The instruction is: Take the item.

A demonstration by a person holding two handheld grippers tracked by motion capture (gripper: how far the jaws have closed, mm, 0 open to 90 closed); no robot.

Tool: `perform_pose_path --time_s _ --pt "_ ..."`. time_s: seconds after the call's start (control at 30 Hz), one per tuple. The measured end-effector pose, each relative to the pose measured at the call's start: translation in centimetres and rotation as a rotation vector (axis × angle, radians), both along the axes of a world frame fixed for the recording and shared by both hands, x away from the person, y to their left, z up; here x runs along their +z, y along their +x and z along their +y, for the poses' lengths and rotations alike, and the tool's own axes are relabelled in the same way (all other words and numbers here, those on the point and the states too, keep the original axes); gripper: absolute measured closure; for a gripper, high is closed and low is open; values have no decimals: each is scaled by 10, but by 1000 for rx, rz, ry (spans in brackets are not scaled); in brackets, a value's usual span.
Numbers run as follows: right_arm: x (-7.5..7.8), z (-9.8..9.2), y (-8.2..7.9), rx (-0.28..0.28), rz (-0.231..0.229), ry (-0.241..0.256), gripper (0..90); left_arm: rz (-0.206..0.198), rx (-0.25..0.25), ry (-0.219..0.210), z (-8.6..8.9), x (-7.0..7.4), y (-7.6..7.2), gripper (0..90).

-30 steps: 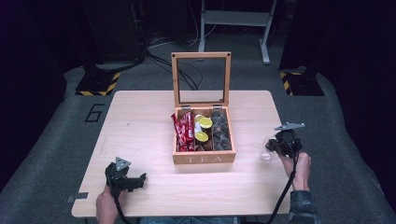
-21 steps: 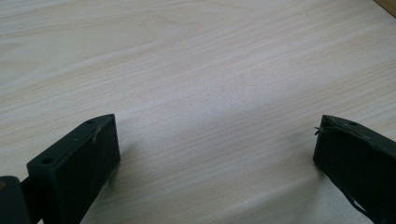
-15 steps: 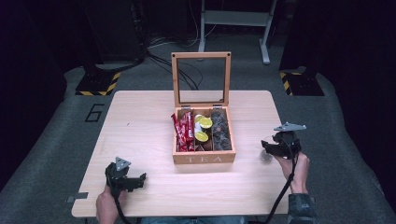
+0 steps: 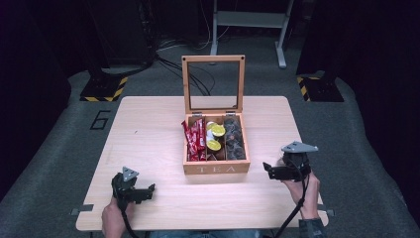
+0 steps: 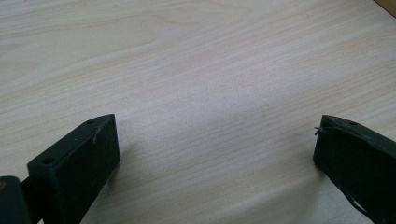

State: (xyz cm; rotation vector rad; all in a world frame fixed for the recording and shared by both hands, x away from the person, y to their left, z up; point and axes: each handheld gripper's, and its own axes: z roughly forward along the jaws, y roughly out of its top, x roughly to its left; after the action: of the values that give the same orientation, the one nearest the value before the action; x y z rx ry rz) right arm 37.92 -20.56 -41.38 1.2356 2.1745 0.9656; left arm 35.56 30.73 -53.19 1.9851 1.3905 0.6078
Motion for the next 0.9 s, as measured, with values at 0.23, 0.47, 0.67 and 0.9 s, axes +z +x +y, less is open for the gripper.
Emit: perform_pose_path --time_s 0.23,0.47,0.67,0.9 --pt "-20 16 -14 26 10 -11 33 3 1 -1 0 0 0 3" --pt "-51 23 -23 40 39 -10 34 3 1 -1 0 0 0 3" --pt "-78 28 -27 54 57 9 30 3 3 -3 0 0 0 3" --pt "-102 32 -26 45 88 16 26 3 8 -4 0 0 0 3"
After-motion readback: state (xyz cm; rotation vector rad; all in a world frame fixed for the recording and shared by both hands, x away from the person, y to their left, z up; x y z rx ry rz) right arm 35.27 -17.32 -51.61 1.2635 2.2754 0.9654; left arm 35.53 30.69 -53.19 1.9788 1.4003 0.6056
